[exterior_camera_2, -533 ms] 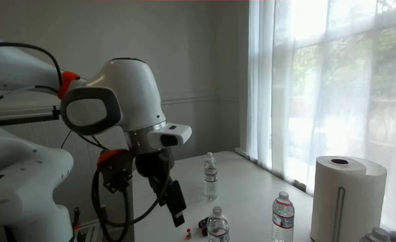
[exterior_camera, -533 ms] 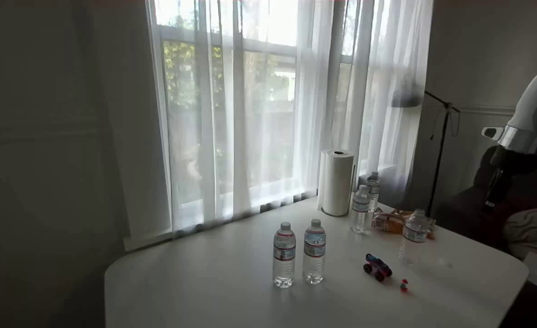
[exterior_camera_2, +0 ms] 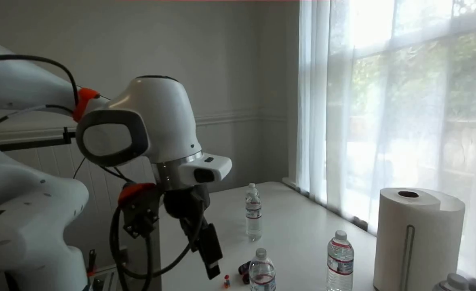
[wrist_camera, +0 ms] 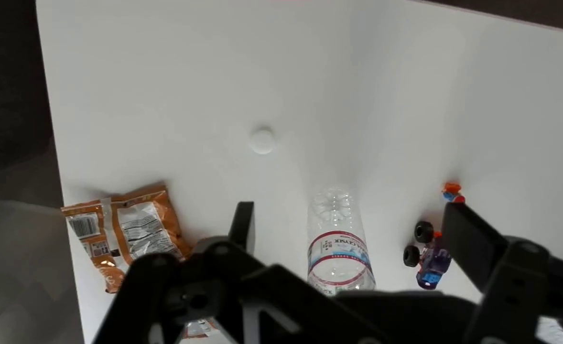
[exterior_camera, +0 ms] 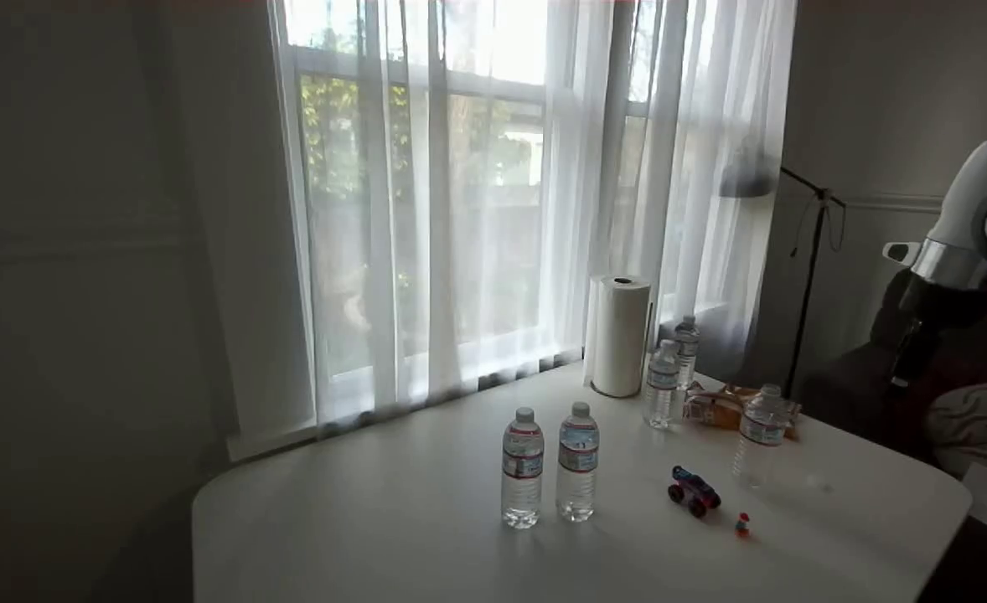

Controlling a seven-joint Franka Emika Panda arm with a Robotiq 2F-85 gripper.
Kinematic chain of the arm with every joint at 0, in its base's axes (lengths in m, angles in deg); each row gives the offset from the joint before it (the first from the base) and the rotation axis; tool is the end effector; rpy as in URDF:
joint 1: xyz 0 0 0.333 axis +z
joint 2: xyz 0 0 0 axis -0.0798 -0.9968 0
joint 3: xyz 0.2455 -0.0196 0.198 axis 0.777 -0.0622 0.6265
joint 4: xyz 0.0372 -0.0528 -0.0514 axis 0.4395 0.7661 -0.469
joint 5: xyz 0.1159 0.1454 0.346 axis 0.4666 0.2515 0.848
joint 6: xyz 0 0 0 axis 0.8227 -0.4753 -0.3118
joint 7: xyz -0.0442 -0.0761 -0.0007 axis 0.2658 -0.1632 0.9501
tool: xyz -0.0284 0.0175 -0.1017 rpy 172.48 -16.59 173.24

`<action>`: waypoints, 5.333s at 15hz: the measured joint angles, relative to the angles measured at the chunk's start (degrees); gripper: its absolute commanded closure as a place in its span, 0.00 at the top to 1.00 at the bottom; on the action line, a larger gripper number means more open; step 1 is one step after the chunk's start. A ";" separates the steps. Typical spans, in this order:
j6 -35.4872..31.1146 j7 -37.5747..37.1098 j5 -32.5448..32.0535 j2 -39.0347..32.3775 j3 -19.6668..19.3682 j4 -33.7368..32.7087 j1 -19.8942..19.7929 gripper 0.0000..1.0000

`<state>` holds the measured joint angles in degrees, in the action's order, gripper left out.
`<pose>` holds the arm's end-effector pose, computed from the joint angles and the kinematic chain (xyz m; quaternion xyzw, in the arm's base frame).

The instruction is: Cover the lid on the open bottle

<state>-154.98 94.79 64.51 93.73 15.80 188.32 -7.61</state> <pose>0.2824 -0.1850 0.4149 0.9946 0.0633 0.0720 0.0407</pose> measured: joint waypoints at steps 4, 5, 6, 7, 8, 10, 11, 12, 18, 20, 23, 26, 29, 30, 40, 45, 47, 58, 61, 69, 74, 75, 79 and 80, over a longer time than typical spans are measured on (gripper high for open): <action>-3.73 -5.47 0.02 -5.19 -0.10 -0.25 -2.73 1.00; -4.78 -6.53 0.06 -6.84 -0.12 -0.25 -3.45 1.00; -6.01 -7.77 0.06 -8.68 -0.13 -0.28 -4.24 1.00; -7.31 -8.98 0.07 -10.50 -0.15 -0.33 -5.00 1.00; -8.90 -10.25 0.13 -12.42 -0.16 -0.41 -5.74 1.00; -12.37 -12.64 0.36 -16.33 -0.19 -0.64 -6.92 1.00; -14.04 -13.86 0.65 -18.30 -0.19 -0.87 -7.27 1.00; -15.56 -14.92 1.12 -20.18 -0.19 -1.10 -7.40 1.00; -24.39 -17.64 4.92 -30.95 0.24 -2.45 -7.09 1.00; -27.80 -17.42 6.23 -34.05 0.49 -2.63 -6.53 1.00; -32.20 -14.50 9.68 -38.04 0.75 -2.79 -5.02 1.00; -33.21 -7.58 14.35 -40.88 1.09 -3.27 -3.52 1.00; -33.19 -4.07 16.49 -41.93 1.40 -3.43 -3.06 1.00; -33.19 -4.11 16.49 -41.91 1.45 -3.43 -3.11 1.00; -33.78 -4.12 14.18 -44.67 1.71 -4.62 -3.29 1.00; -34.98 -3.83 13.44 -49.40 2.51 -8.06 -3.55 1.00; -35.00 -3.79 13.83 -51.35 3.68 -9.36 -3.96 1.00; -35.28 -2.05 13.84 -57.04 8.95 -13.48 -7.16 0.34; -35.28 -1.65 13.83 -57.01 9.28 -13.76 -7.32 0.17; -35.27 -1.23 13.75 -57.05 9.13 -14.20 -8.20 0.86; -34.95 -0.80 13.39 -57.12 9.00 -14.20 -8.38 0.67; -34.80 -0.75 13.23 -57.12 8.91 -14.20 -8.40 0.58; -33.98 -0.68 12.59 -56.87 8.68 -14.21 -8.40 0.52; -33.89 -0.65 12.55 -56.82 8.68 -14.21 -8.39 0.51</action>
<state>-188.87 94.14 77.07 36.92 24.49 174.11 -16.00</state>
